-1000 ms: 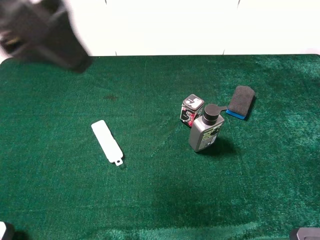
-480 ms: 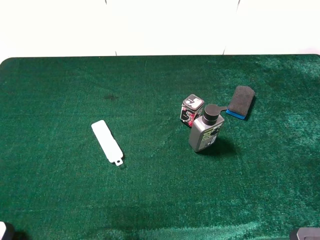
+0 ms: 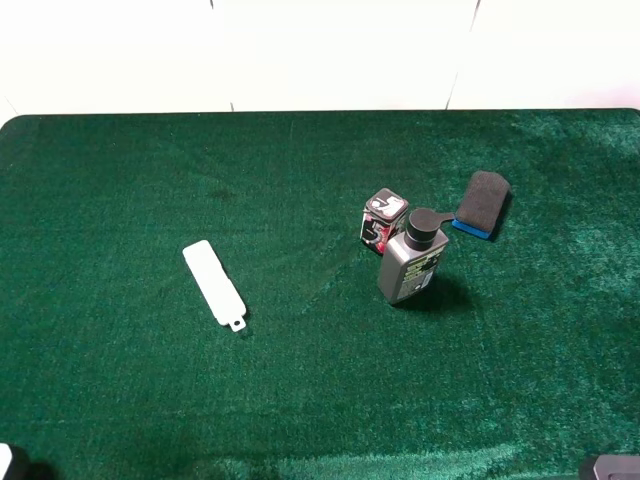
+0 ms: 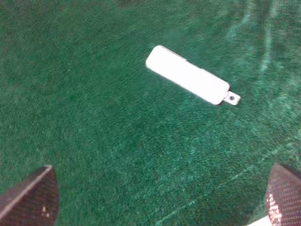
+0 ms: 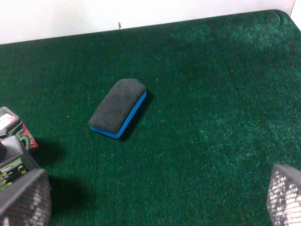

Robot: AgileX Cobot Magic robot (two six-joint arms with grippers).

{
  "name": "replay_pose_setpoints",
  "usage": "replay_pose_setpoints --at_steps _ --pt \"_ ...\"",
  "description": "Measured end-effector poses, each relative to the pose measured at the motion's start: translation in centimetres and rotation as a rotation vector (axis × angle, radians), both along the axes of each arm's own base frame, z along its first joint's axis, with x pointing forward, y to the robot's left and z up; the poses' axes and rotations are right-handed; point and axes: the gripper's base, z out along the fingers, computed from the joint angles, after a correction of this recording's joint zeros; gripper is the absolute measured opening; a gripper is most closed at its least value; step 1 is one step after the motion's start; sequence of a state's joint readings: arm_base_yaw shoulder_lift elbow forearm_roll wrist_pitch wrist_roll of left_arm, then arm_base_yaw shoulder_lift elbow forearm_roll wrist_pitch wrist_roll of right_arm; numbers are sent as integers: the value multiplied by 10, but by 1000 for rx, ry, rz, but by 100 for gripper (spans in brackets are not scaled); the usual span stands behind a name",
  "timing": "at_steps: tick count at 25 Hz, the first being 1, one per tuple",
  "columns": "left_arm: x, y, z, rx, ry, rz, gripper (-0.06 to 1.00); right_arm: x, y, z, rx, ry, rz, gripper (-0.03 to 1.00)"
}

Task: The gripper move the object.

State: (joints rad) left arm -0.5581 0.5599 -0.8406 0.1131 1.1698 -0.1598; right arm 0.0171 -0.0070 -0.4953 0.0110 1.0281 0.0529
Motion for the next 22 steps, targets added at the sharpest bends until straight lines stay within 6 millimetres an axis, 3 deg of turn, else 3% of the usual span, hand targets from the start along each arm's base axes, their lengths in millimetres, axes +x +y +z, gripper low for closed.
replay_pose_setpoints --at_steps 13,22 --pt "-46 28 -49 -66 -92 378 89 0 0 0 0 0 0 69" --pt "-55 28 -75 -48 -232 475 89 0 0 0 1 0 0 69"
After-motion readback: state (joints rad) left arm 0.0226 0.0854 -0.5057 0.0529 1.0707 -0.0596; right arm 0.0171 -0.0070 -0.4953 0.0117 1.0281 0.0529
